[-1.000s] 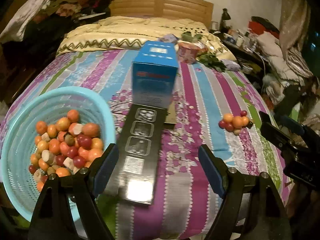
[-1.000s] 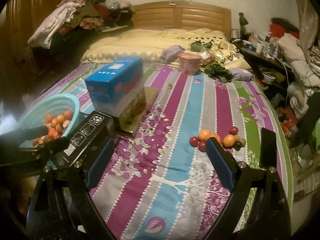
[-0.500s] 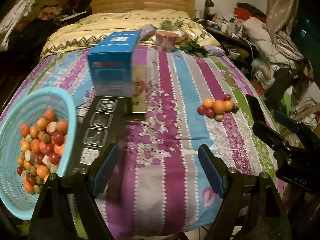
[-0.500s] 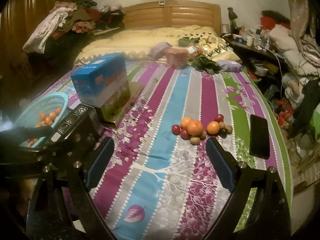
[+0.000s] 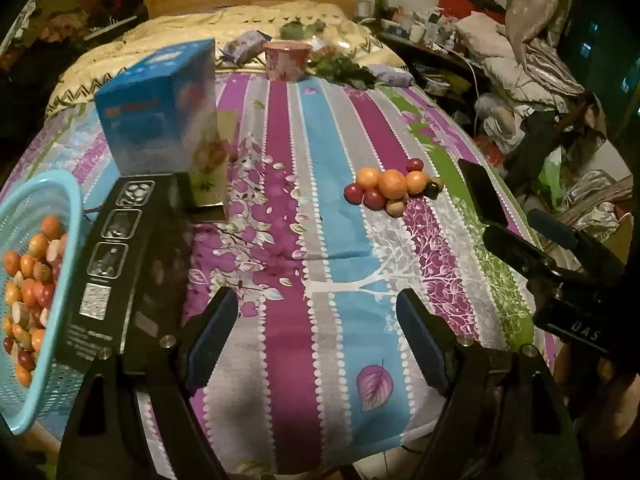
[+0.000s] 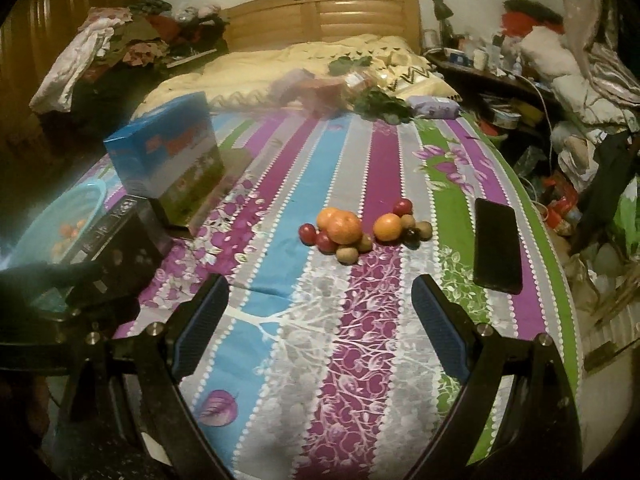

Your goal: Organize fruits

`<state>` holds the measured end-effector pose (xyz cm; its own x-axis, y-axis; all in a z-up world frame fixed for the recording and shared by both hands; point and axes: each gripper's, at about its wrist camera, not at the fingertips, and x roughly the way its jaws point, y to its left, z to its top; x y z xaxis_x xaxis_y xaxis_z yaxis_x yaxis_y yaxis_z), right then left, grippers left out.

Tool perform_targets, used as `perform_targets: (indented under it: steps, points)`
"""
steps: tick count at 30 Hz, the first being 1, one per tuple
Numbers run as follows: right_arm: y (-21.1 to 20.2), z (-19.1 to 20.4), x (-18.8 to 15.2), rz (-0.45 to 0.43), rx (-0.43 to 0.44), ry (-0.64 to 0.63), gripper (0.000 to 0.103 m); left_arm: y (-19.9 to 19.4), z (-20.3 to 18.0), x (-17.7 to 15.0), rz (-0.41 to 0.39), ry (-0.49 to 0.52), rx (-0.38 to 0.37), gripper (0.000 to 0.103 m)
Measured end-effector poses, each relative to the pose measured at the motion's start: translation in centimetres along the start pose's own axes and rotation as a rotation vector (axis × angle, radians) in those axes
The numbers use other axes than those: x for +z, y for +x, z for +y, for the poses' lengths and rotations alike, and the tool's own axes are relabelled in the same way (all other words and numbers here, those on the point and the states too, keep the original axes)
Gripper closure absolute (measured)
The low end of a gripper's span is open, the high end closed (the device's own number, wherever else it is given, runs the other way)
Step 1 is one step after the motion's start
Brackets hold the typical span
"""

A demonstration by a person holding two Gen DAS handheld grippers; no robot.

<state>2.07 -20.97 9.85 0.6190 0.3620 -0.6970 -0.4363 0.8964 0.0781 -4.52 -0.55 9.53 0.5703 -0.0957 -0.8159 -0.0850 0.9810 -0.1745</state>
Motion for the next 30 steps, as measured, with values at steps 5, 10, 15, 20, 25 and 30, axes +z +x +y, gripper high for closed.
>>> perform_targets:
  steps: [5, 10, 15, 20, 25, 30]
  points:
    - [1.4, -0.8, -0.7, 0.037, -0.01, 0.002, 0.01, 1.5, 0.2, 0.0, 0.014, -0.021, -0.003, 0.02]
    - [2.0, -1.0, -1.5, 0.064, -0.009, 0.003, 0.01, 2.8, 0.0, 0.0, 0.038, -0.029, -0.014, 0.02]
    - [1.8, -0.8, -2.0, 0.075, -0.004, -0.014, 0.01, 3.7, -0.5, 0.7, 0.03, -0.042, -0.023, 0.02]
    - [1.4, -1.5, -2.1, 0.067, -0.01, -0.006, 0.01, 4.7, -1.3, 1.3, 0.025, -0.047, -0.021, 0.02]
    - [2.1, -2.4, -2.1, 0.067, -0.029, -0.013, 0.01, 6.3, -2.1, 1.7, 0.011, -0.051, -0.009, 0.02]
    - [2.6, -3.4, -2.4, 0.083, -0.045, 0.002, 0.01, 7.1, -2.4, 1.6, 0.013, -0.066, -0.004, 0.02]
